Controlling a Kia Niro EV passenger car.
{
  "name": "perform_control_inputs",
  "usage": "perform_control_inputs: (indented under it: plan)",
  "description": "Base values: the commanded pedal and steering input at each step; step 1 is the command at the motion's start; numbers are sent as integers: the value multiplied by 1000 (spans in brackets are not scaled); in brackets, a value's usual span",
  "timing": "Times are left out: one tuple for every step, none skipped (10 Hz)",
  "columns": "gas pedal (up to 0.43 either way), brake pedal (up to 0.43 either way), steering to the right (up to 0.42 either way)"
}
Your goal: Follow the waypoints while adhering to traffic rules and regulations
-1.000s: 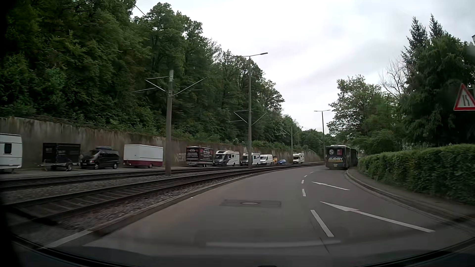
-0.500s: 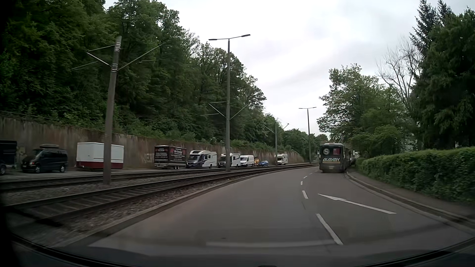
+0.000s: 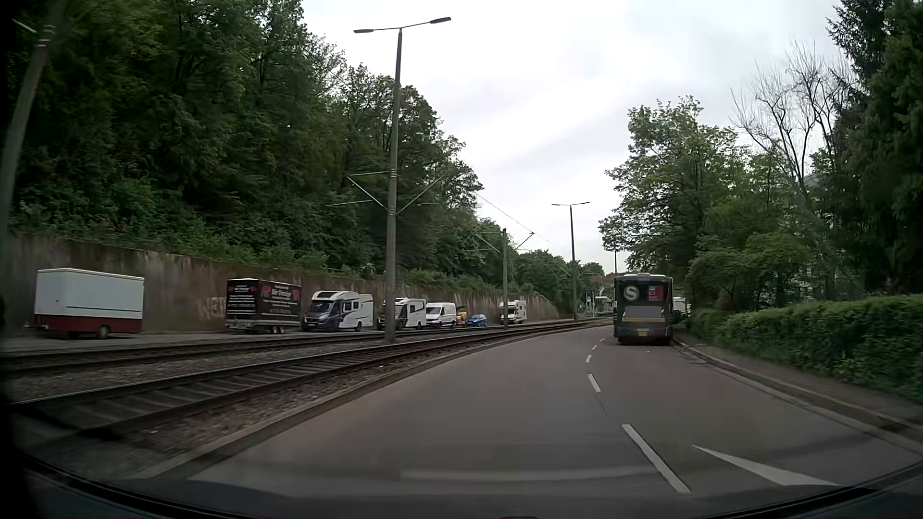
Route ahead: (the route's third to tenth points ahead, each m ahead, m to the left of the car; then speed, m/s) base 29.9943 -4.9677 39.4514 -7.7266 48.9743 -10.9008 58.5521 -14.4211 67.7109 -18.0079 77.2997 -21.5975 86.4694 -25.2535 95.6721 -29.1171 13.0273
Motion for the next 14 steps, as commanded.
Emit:
perform_control_inputs:
  plan:
    - [130,0,48]
    - [130,0,48]
    - [130,0,48]
    - [130,0,49]
    - [130,0,49]
    - [130,0,51]
    - [130,0,52]
    - [118,0,52]
    - [98,0,52]
    - [87,0,52]
    - [87,0,51]
    - [98,0,50]
    - [98,0,47]
    - [98,0,44]
